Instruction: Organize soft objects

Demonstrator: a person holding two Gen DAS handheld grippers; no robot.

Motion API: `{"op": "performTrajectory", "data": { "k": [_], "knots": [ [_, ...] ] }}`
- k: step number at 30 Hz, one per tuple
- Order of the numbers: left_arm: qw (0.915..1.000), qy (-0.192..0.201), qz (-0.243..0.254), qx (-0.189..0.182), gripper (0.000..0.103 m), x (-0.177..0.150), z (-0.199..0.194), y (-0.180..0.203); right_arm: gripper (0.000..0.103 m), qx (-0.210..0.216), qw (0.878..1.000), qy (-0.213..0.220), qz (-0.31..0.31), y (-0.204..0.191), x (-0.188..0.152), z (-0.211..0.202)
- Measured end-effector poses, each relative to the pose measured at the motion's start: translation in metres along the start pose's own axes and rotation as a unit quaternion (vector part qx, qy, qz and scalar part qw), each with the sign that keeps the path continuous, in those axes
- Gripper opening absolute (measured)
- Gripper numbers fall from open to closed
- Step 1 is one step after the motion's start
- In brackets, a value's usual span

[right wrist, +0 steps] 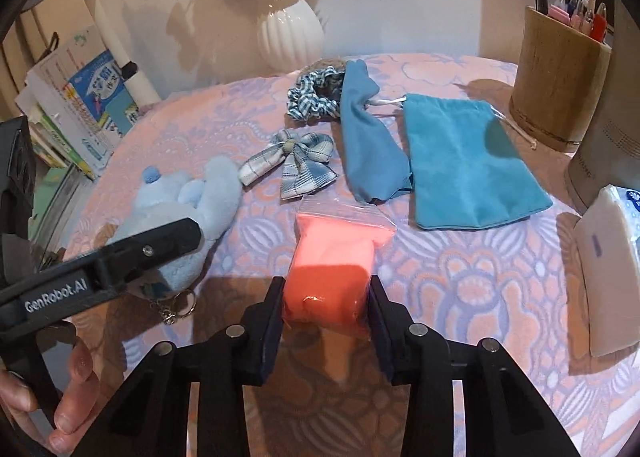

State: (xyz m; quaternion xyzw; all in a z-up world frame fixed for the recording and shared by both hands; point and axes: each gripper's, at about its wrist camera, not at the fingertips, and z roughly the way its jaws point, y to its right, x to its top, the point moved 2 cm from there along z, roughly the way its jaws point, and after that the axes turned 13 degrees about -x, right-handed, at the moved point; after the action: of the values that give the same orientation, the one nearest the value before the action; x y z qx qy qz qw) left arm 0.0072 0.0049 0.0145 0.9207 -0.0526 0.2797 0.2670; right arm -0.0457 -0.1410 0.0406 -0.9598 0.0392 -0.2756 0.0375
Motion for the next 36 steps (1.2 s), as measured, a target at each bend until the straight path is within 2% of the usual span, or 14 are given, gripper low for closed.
{"op": "performTrajectory", "data": {
  "k": [4, 10, 15, 21, 29, 34, 36],
  "knots": [
    [0.9992, 0.013, 0.005, -0.039, 0.076, -0.001, -0.022, 0.014, 0.038, 0.011, 1.0, 0.016, 0.012, 0.007, 0.002, -0.02],
    [0.9949, 0.058, 0.032, -0.076, 0.076, 0.004, -0.066, 0.057, 0.038, 0.007, 0.996, 0.082, 0.023, 0.031, 0.013, -0.082],
    [0.9875, 0.085, 0.076, -0.109, 0.076, 0.009, -0.089, 0.112, 0.038, -0.008, 0.991, 0.127, 0.047, 0.067, 0.015, -0.133],
    [0.975, 0.093, 0.131, -0.153, 0.076, 0.017, -0.095, 0.194, 0.038, -0.043, 0.981, 0.168, 0.092, 0.131, 0.015, -0.184],
    [0.9502, 0.069, 0.213, -0.217, 0.076, 0.018, -0.065, 0.317, 0.038, -0.112, 0.955, 0.211, 0.179, 0.247, 0.007, -0.233],
    [0.9367, 0.045, 0.25, -0.241, 0.076, 0.016, -0.024, 0.382, 0.038, -0.159, 0.939, 0.202, 0.231, 0.321, 0.005, -0.234],
    [0.9344, 0.027, 0.26, -0.242, 0.076, 0.014, 0.006, 0.406, 0.038, -0.162, 0.935, 0.187, 0.255, 0.348, 0.004, -0.226]
  ]
}}
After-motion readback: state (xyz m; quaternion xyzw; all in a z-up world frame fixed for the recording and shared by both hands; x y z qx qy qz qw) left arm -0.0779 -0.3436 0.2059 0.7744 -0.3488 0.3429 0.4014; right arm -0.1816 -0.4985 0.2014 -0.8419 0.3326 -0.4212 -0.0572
